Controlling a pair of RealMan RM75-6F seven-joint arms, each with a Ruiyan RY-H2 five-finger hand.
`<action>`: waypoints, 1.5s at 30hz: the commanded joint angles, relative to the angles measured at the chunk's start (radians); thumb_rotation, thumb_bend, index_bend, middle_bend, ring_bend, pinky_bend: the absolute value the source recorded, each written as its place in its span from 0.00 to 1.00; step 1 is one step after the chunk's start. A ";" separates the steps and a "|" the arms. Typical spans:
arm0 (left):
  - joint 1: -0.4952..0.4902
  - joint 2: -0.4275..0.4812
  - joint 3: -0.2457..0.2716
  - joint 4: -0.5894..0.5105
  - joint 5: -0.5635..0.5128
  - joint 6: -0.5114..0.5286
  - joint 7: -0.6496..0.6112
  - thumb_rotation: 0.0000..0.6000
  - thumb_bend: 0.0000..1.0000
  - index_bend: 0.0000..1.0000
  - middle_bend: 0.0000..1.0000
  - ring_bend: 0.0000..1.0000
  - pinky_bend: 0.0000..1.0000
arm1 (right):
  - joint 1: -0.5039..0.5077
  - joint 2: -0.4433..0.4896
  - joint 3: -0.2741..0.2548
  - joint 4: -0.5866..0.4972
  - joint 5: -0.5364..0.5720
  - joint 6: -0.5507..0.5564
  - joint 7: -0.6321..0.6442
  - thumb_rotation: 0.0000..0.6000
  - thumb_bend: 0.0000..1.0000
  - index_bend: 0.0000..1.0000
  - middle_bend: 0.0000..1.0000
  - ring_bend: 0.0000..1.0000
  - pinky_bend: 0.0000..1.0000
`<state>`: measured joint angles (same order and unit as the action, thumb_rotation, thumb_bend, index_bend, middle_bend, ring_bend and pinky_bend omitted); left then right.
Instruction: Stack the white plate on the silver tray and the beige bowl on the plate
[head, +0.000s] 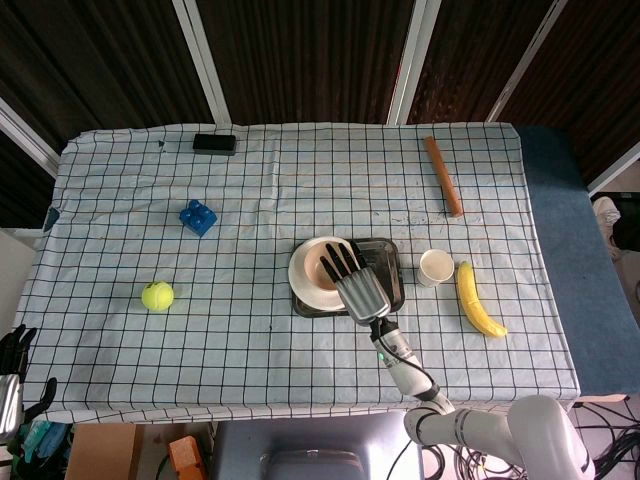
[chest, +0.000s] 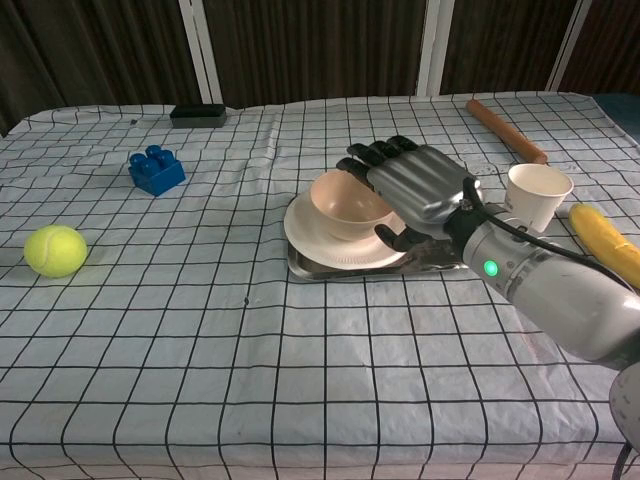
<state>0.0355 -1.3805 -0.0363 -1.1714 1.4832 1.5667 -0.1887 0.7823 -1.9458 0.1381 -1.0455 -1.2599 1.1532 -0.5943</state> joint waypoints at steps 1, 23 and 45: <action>0.002 0.000 -0.001 0.000 0.000 0.004 -0.001 1.00 0.38 0.00 0.00 0.00 0.00 | -0.030 0.067 0.004 -0.087 -0.008 0.027 -0.030 1.00 0.32 0.00 0.00 0.00 0.00; -0.025 -0.015 0.003 0.009 -0.003 -0.050 0.008 1.00 0.38 0.00 0.00 0.00 0.00 | -0.247 0.424 -0.088 -0.179 -0.005 0.041 0.106 1.00 0.27 0.30 0.00 0.00 0.00; -0.024 -0.011 0.001 0.004 -0.015 -0.054 0.010 1.00 0.38 0.00 0.00 0.00 0.00 | -0.237 0.267 -0.050 0.082 -0.085 0.009 0.338 1.00 0.45 0.66 0.03 0.00 0.00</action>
<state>0.0118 -1.3919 -0.0358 -1.1678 1.4680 1.5122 -0.1792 0.5456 -1.6777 0.0856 -0.9637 -1.3422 1.1601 -0.2593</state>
